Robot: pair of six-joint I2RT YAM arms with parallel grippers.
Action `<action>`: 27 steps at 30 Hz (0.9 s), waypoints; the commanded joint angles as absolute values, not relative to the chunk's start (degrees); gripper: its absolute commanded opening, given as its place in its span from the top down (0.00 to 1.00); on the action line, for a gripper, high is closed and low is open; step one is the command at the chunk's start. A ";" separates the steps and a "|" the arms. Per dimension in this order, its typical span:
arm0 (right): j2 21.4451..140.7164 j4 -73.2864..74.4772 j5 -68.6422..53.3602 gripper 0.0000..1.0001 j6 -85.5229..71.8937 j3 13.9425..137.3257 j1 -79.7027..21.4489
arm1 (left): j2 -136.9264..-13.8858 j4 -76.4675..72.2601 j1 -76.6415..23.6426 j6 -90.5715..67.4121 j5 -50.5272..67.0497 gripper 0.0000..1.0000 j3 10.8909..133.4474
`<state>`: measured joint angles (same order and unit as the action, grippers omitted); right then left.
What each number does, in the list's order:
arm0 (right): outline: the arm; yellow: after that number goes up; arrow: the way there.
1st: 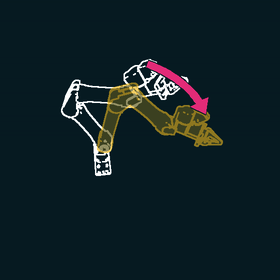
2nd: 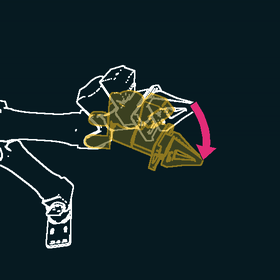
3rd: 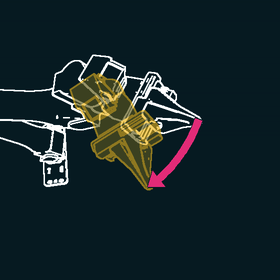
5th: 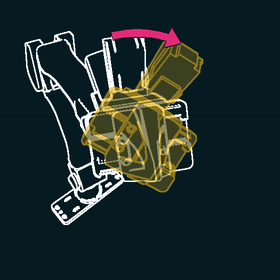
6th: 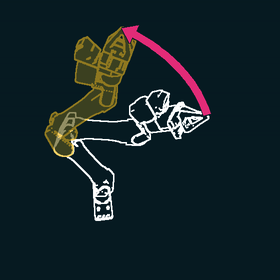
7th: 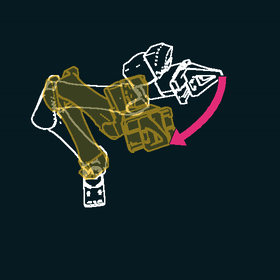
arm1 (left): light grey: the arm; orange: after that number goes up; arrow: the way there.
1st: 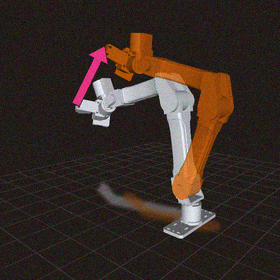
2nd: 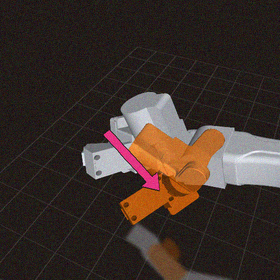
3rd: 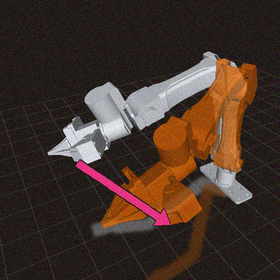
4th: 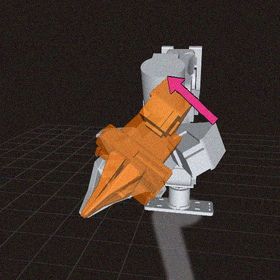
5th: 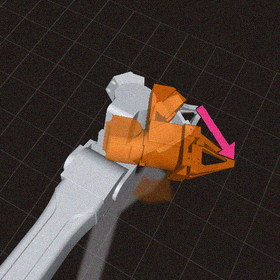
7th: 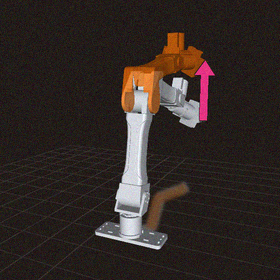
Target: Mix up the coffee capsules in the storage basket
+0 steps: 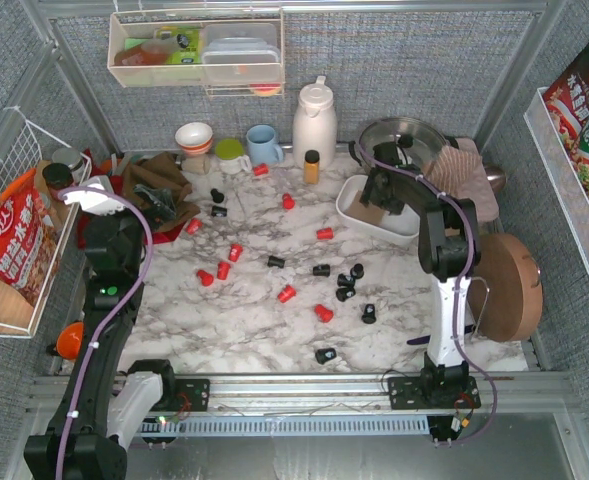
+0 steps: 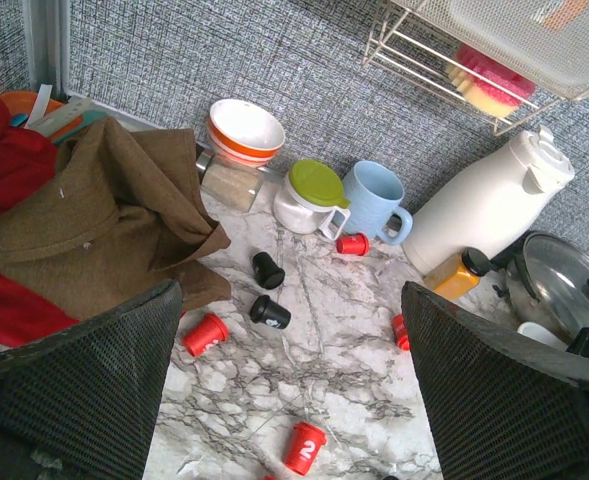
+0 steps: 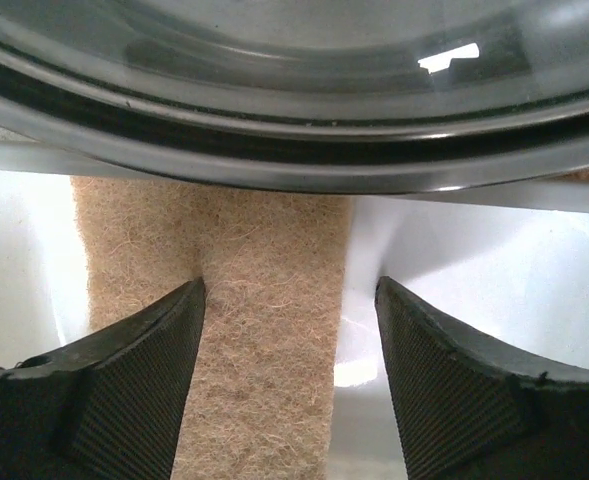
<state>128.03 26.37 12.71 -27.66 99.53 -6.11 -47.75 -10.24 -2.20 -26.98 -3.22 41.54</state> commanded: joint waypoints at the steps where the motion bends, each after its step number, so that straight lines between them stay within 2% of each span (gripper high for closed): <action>1: 128.87 30.93 15.19 0.31 -28.98 99.46 -6.33 | -47.33 -12.04 -2.21 -26.76 -3.00 0.01 41.48; 3: 128.62 30.25 15.10 0.42 -29.05 98.80 -6.37 | -47.24 -12.04 -2.21 -26.85 -2.99 0.01 41.40; 8: 127.35 28.28 15.29 0.85 -29.27 96.80 -6.37 | -47.29 -12.12 -2.24 -26.94 -2.81 0.01 41.34; 9: 127.17 28.03 15.37 0.89 -29.31 96.46 -6.41 | -47.29 -12.17 -2.24 -27.05 -2.81 0.01 41.31; 14: 125.96 27.10 15.65 0.91 -28.91 95.28 -6.42 | -47.54 -12.19 -2.24 -27.20 -2.46 0.01 41.31; 17: 124.19 26.16 16.10 1.00 -27.96 94.52 -6.72 | -47.68 -12.19 -2.26 -27.24 -2.42 0.01 41.35; 27: 115.96 23.74 18.39 1.00 -23.40 92.26 -7.26 | -47.90 -12.21 -2.20 -27.13 -2.72 0.01 41.28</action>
<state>118.56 24.69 16.56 -26.06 92.79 -7.01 -47.83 -10.35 -2.20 -27.24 -2.85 41.34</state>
